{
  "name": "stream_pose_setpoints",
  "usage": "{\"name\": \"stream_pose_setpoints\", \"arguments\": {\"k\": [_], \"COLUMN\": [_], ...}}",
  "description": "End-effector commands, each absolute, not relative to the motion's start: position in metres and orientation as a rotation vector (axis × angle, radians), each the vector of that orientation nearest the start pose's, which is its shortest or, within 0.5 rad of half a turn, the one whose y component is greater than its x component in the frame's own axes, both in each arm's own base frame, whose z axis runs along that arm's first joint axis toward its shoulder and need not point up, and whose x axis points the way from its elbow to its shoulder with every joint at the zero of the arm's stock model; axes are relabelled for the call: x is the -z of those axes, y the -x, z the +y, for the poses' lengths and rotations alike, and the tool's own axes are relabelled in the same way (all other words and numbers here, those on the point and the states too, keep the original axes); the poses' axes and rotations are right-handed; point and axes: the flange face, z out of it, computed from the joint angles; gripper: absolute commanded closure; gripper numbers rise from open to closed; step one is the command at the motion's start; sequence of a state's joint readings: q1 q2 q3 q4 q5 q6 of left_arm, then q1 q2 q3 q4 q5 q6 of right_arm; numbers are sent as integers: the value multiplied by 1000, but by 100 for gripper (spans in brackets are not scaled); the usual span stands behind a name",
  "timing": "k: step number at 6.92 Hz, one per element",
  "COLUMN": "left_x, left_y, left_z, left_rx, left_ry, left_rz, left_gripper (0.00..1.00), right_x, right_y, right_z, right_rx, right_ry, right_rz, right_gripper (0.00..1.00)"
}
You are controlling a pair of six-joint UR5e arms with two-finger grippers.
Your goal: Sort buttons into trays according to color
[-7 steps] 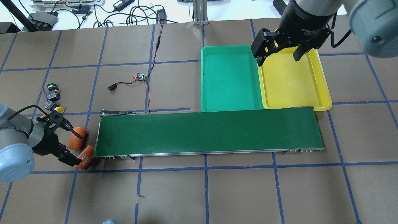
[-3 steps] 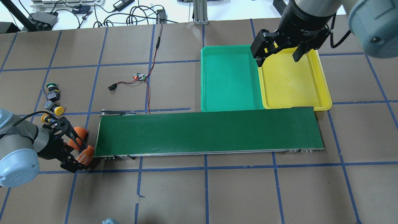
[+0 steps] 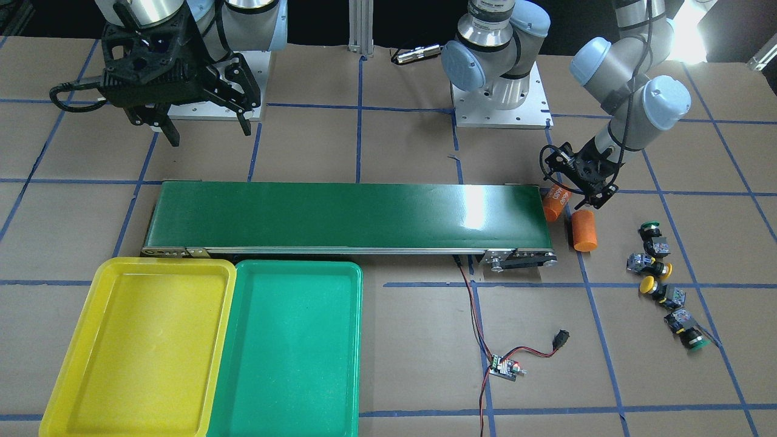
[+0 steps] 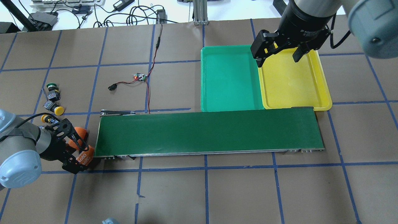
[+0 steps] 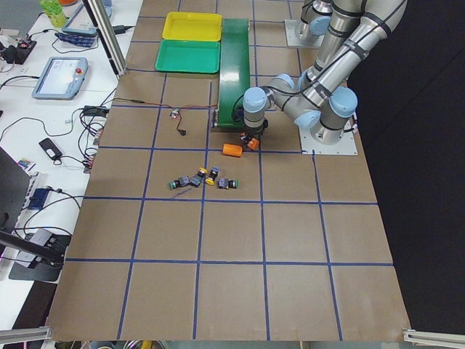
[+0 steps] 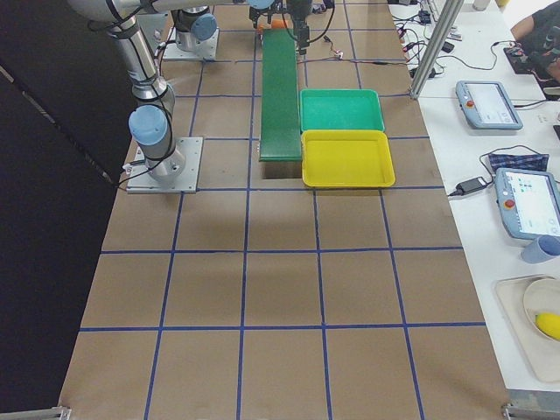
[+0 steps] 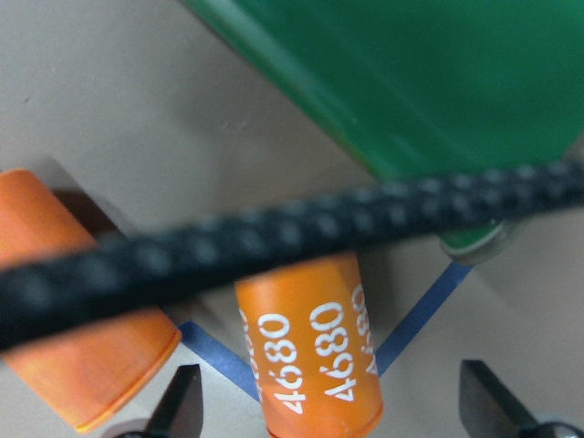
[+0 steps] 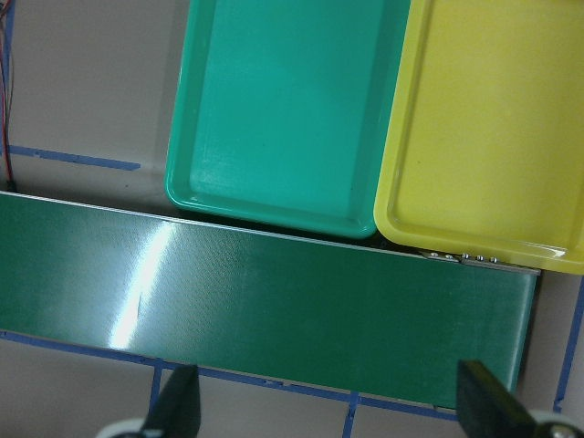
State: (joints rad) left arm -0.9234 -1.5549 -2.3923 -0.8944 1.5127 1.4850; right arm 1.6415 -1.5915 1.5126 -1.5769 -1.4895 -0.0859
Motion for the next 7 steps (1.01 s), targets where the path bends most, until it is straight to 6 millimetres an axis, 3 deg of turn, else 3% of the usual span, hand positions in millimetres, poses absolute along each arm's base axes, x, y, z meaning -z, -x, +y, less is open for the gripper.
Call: {"name": "stream_pose_setpoints", "arguments": {"k": [1,2,3,4,5,6,7], "left_x": [-186,-187,-187,-193,-201,-222,-258], "left_y": [-105,-105,-105,-106,-110,-117,-121], "left_z": [-369,-370,-370,-369,-373,-386,-403], "left_rx": [-4,-4,-9,-17,1,37,26], "left_ry": [-1291,-1276,-1207,-1147,-1118,-1081,-1131], "left_rz": [2998,3000,3029,3038,3030,3017,3015], "left_gripper": [16,40,74,100,100,100,100], "right_x": [-528,-528,-528,-528,-528,-528,-528], "right_y": [-176,-176,-176,-175,-175,-175,-175], "right_z": [-479,-479,-479,-479,-479,-479,-479], "right_rx": [130,130,130,130,130,130,130], "right_ry": [244,244,244,242,242,242,242], "right_rz": [3047,3048,3048,3049,3049,3049,3047], "right_gripper": [0,0,0,0,0,0,0]}}
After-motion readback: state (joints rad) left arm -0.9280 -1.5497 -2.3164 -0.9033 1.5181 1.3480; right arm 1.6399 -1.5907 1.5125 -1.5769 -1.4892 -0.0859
